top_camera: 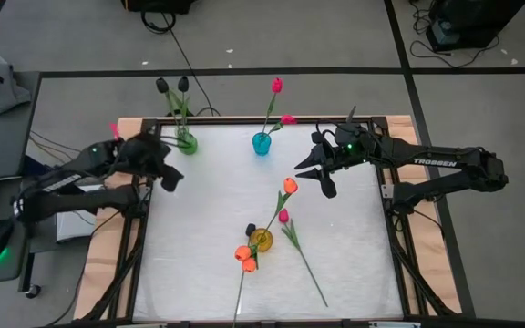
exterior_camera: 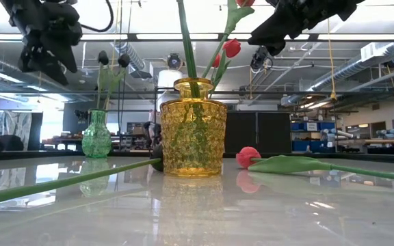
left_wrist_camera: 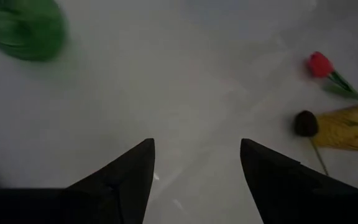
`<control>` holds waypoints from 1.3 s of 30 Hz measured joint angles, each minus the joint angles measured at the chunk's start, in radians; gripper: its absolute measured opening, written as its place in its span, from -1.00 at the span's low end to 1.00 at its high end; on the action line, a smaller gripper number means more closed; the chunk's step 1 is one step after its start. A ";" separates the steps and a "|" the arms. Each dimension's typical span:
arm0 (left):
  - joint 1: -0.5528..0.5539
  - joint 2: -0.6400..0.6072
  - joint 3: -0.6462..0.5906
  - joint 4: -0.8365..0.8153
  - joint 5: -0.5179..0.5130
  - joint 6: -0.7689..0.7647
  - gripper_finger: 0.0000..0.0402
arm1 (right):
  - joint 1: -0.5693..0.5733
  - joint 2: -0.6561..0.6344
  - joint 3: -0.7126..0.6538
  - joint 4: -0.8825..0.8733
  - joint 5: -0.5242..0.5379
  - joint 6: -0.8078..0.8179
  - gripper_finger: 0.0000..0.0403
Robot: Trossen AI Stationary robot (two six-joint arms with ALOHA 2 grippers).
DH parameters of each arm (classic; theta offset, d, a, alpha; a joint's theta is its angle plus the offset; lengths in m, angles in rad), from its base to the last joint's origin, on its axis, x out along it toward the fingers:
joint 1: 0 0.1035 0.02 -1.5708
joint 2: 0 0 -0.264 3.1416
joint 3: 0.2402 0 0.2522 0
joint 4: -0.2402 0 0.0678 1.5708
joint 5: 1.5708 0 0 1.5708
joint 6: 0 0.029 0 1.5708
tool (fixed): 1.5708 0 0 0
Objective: Sort flowers into vase by color
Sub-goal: Put the pink flower into the blue vase
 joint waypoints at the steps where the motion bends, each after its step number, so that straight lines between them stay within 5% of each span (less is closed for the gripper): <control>1: -0.029 0.000 -0.016 0.025 0.000 -0.021 0.21 | 0.000 0.000 0.000 0.000 0.000 0.000 -0.42; 20: -0.469 0.036 -0.291 0.533 -0.029 -0.358 0.21 | -0.052 0.000 0.000 -0.067 0.001 0.000 -0.42; 30: -0.622 0.225 -0.313 0.810 -0.069 -0.267 0.21 | -0.107 0.000 0.000 -0.258 0.001 0.057 -0.42; 39: -0.689 0.324 -0.313 0.793 -0.204 -0.115 0.21 | -0.080 0.000 0.000 -0.513 -0.028 0.324 -0.42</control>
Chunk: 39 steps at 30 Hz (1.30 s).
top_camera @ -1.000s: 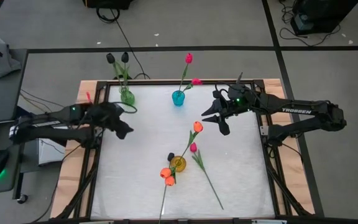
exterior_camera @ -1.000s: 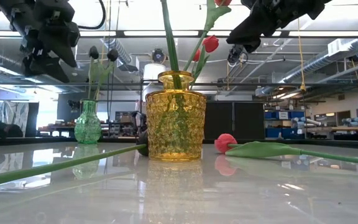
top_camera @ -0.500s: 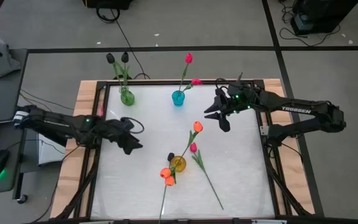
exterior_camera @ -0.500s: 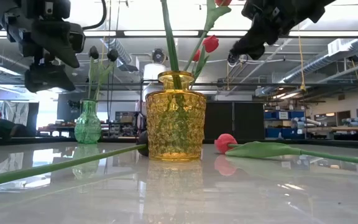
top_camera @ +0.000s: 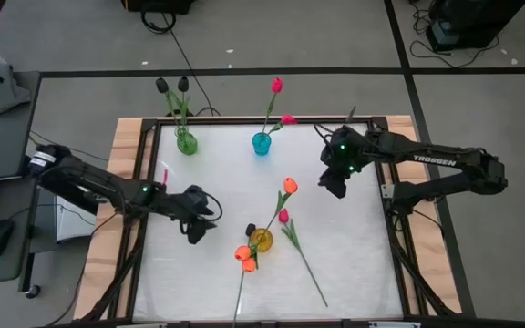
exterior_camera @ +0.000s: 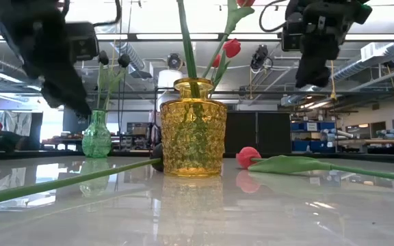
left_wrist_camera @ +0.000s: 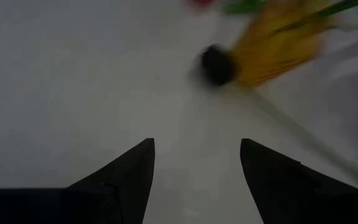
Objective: Sort flowers into vase by color
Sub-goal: Put the pink flower into the blue vase
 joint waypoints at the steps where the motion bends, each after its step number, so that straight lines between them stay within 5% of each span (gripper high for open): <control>1: 0.000 0.009 0.000 -0.019 -0.023 0.012 0.21 | 0.013 0.000 0.000 -0.010 -0.007 0.046 -0.42; 7: 0.002 0.045 0.000 -0.099 -0.126 0.020 0.21 | 0.153 0.000 0.000 -0.021 -0.009 0.339 -0.42; 19: 0.002 0.049 0.000 -0.104 -0.160 0.015 0.21 | 0.542 0.045 0.001 0.039 0.358 0.918 -0.42; 26: 0.002 0.049 0.000 -0.105 -0.195 0.020 0.21 | 0.708 0.270 0.014 0.223 0.395 1.045 -0.42; 39: 0.002 0.049 0.000 -0.104 -0.208 0.064 0.21 | 0.777 0.645 0.329 -0.066 0.462 1.100 -0.42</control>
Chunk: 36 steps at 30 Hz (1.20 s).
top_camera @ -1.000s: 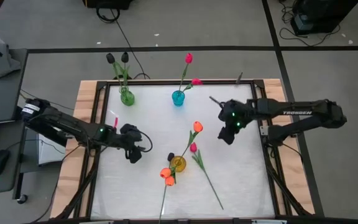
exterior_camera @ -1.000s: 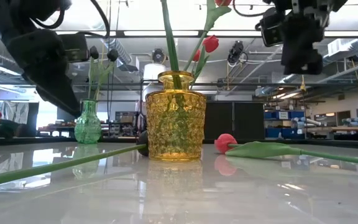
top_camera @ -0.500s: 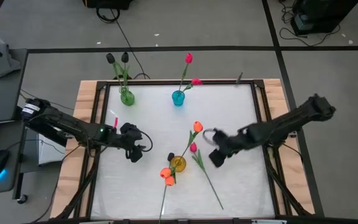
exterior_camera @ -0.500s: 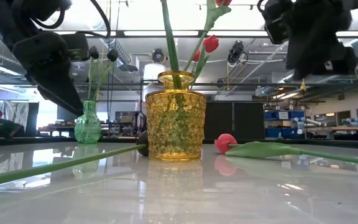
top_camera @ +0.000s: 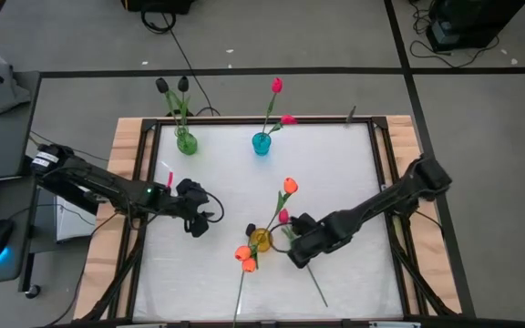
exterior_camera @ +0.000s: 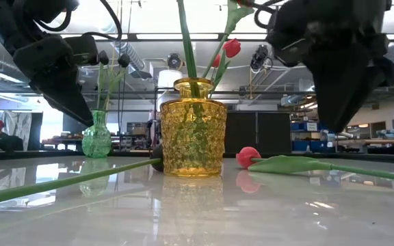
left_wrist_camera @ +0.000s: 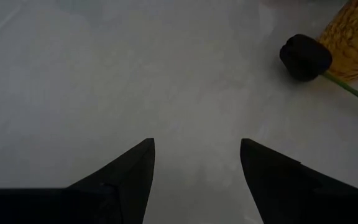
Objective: Sort flowers into vase by color
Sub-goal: Put the pink flower into the blue vase
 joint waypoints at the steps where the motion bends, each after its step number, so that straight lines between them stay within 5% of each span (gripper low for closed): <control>1: 0.000 0.000 0.000 0.000 0.000 0.002 0.21 | 0.000 0.023 0.030 -0.045 0.014 -0.005 -0.42; 9: 0.000 0.000 0.000 0.000 0.000 0.012 0.21 | 0.002 0.129 0.139 -0.105 0.033 -0.018 -0.42; 36: 0.000 0.000 0.001 -0.001 0.005 0.033 0.21 | 0.039 0.142 0.115 -0.037 0.062 0.042 -0.42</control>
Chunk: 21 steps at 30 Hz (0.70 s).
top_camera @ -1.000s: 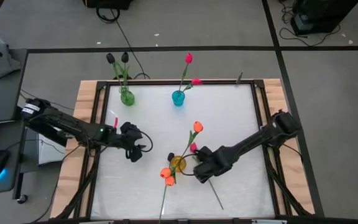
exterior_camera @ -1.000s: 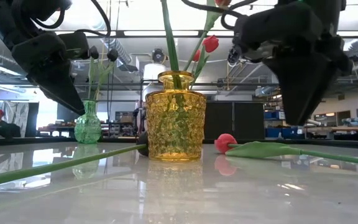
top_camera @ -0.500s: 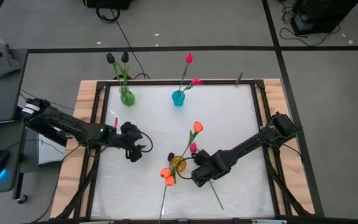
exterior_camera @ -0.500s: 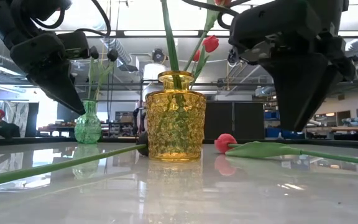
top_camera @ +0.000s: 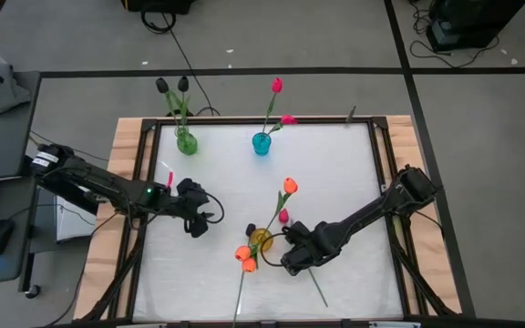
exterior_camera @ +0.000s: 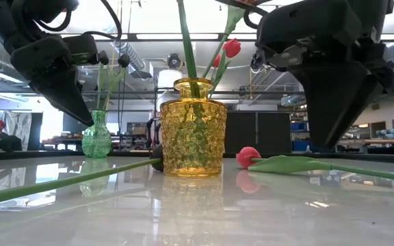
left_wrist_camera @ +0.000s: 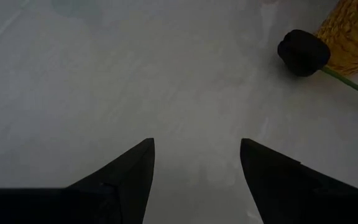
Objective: Sort flowers into vase by color
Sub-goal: Put the pink flower into the blue vase
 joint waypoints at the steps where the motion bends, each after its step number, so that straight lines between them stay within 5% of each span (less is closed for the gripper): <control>1: 0.000 0.000 0.000 0.000 0.000 0.000 0.21 | 0.002 0.006 0.000 0.004 0.001 -0.004 -0.42; 21: -0.001 0.000 0.001 -0.001 0.000 0.002 0.21 | 0.009 0.066 -0.001 0.014 -0.025 -0.007 -0.55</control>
